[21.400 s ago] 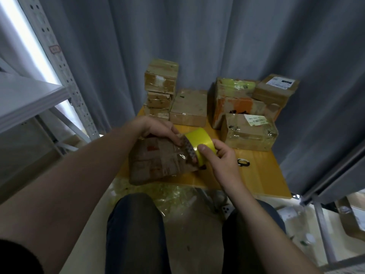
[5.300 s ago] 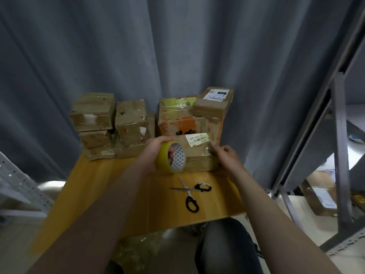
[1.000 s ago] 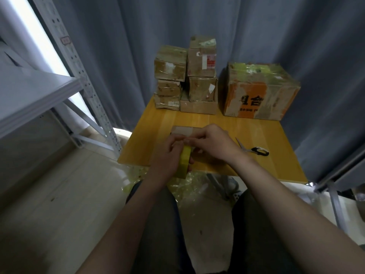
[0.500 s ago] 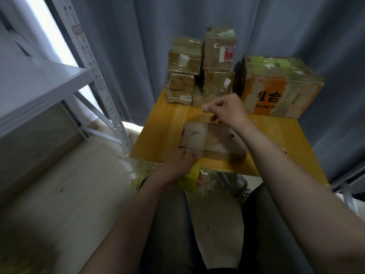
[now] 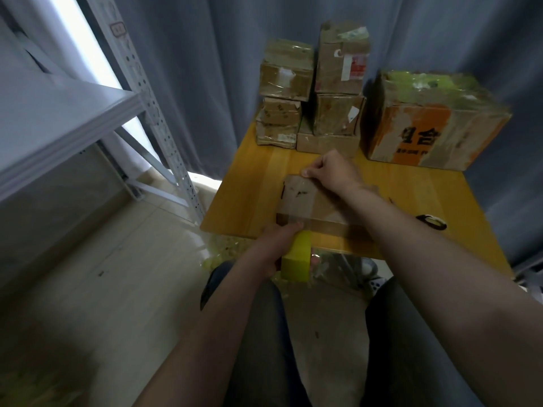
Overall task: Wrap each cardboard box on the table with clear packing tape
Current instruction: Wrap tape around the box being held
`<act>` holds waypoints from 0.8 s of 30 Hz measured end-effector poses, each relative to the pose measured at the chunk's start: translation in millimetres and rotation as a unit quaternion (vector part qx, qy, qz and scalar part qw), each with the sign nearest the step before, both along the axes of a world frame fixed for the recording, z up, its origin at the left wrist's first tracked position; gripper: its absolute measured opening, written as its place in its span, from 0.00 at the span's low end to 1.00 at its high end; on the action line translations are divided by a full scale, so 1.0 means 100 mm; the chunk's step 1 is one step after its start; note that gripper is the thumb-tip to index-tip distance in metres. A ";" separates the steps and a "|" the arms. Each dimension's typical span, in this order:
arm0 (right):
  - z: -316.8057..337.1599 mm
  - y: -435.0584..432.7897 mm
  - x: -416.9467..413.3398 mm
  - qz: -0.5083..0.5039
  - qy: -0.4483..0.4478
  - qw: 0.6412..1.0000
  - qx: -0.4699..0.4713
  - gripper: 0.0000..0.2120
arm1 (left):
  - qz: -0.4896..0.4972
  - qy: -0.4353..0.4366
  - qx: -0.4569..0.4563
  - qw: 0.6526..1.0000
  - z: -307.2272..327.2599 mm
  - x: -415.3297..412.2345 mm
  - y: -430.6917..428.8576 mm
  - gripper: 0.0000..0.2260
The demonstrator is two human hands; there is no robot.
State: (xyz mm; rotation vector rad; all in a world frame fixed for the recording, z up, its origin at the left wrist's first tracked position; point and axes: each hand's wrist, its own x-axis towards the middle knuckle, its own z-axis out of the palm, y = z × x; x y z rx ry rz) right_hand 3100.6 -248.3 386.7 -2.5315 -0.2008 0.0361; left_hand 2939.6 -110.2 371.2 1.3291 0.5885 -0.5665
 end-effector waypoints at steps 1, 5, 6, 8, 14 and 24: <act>-0.02 0.00 -0.01 -0.003 -0.006 1.000 -0.001 0.07 | 0.005 0.000 -0.006 1.000 -0.05 0.02 0.00 0.42; -0.02 0.01 -0.04 -0.013 -0.013 1.000 0.008 0.08 | 0.012 -0.020 -0.018 1.000 -0.07 0.06 0.00 0.42; -0.03 0.01 -0.05 -0.014 -0.013 1.000 0.013 0.08 | 0.017 -0.033 -0.014 0.999 -0.05 0.07 0.01 0.38; -0.04 0.01 -0.07 -0.017 -0.016 0.999 0.028 0.08 | 0.016 -0.046 0.005 0.999 -0.04 0.06 0.02 0.33; -0.09 -0.06 -0.20 0.003 -0.035 0.998 0.061 0.07 | -0.048 -0.048 0.057 0.996 0.13 -0.10 0.05 0.25; -0.18 -0.06 -0.56 0.010 -0.104 0.992 -0.070 0.15 | 0.034 -0.031 0.052 0.998 -0.04 -0.31 -0.07 0.28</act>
